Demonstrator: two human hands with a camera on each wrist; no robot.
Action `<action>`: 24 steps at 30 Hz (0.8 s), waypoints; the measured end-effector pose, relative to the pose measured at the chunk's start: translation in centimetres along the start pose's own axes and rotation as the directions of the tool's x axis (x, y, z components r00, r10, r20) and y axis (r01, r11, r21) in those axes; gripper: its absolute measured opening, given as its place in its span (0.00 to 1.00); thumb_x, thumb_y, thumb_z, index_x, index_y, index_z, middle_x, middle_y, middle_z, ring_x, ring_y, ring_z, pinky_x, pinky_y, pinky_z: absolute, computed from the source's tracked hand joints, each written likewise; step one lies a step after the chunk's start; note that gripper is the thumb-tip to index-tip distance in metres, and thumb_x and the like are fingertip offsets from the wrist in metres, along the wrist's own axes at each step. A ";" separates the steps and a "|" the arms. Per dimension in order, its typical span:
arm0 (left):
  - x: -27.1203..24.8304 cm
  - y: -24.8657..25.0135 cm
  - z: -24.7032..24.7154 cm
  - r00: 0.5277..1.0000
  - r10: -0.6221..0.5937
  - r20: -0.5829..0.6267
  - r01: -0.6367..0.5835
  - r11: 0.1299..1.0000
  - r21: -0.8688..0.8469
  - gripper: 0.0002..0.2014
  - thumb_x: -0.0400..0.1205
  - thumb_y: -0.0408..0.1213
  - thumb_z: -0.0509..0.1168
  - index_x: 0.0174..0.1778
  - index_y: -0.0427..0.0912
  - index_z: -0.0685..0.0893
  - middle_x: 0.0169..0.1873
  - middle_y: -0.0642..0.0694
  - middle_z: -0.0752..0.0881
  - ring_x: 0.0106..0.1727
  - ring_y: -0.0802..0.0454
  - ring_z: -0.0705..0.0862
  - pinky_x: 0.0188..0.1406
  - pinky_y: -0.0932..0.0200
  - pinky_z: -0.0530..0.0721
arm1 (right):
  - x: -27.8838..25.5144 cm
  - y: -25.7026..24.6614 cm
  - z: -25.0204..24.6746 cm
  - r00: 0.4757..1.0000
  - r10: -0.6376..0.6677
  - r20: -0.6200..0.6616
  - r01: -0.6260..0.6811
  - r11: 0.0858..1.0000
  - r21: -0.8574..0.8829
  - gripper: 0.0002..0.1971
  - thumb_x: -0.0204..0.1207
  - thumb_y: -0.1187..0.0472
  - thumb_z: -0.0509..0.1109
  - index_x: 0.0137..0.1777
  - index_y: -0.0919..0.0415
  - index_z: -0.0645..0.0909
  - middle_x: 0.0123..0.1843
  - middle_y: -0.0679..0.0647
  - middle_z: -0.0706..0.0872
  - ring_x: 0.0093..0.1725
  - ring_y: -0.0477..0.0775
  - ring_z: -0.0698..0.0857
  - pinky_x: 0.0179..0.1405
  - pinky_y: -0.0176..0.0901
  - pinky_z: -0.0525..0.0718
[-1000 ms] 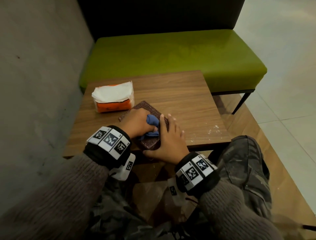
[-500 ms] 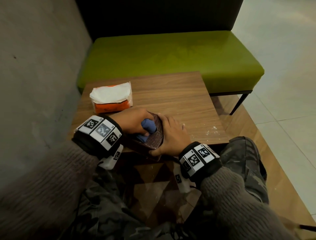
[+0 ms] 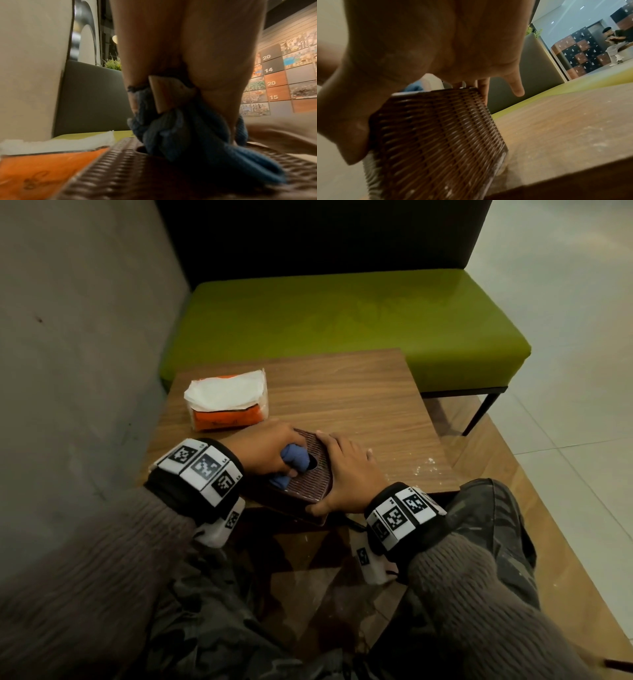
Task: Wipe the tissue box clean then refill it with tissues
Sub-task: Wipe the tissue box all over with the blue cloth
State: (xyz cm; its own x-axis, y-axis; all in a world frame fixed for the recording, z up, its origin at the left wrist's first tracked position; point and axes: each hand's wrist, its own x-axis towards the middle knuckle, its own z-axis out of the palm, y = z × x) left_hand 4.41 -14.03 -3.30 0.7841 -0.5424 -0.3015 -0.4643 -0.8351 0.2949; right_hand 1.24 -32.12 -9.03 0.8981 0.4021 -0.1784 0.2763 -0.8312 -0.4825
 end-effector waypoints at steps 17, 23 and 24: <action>0.4 0.3 2.1 0.963 -0.159 -0.218 0.138 0.985 -0.108 0.09 0.71 0.43 0.74 0.43 0.45 0.86 0.37 0.49 0.85 0.43 0.48 0.83 0.38 0.55 0.77 | -0.2 -1.0 2.5 0.997 -0.018 -0.076 0.012 0.997 -0.073 0.60 0.61 0.30 0.74 0.85 0.53 0.45 0.86 0.47 0.36 0.84 0.48 0.37 0.79 0.68 0.45; -1.4 -1.4 0.2 0.998 0.029 -0.049 -0.032 0.998 -0.054 0.13 0.69 0.38 0.76 0.48 0.51 0.86 0.42 0.53 0.81 0.47 0.52 0.79 0.49 0.52 0.79 | 0.1 0.5 1.2 0.994 -0.086 -0.067 0.079 0.991 -0.105 0.41 0.65 0.39 0.75 0.76 0.49 0.64 0.86 0.42 0.42 0.85 0.47 0.40 0.79 0.73 0.50; -1.7 -1.6 -0.2 1.000 0.020 -0.013 -0.021 1.000 -0.016 0.15 0.69 0.37 0.76 0.49 0.55 0.86 0.44 0.55 0.78 0.49 0.53 0.77 0.50 0.52 0.77 | 0.2 0.5 1.1 0.994 -0.094 -0.061 0.089 0.992 -0.089 0.39 0.66 0.41 0.76 0.75 0.49 0.65 0.86 0.42 0.43 0.85 0.47 0.40 0.79 0.72 0.51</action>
State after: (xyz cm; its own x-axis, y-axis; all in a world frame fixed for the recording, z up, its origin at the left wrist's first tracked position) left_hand 3.95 -11.76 -3.11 0.7797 -0.5582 -0.2838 -0.4737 -0.8221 0.3158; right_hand 1.17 -32.05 -10.29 0.8871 0.4546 -0.0797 0.3842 -0.8231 -0.4183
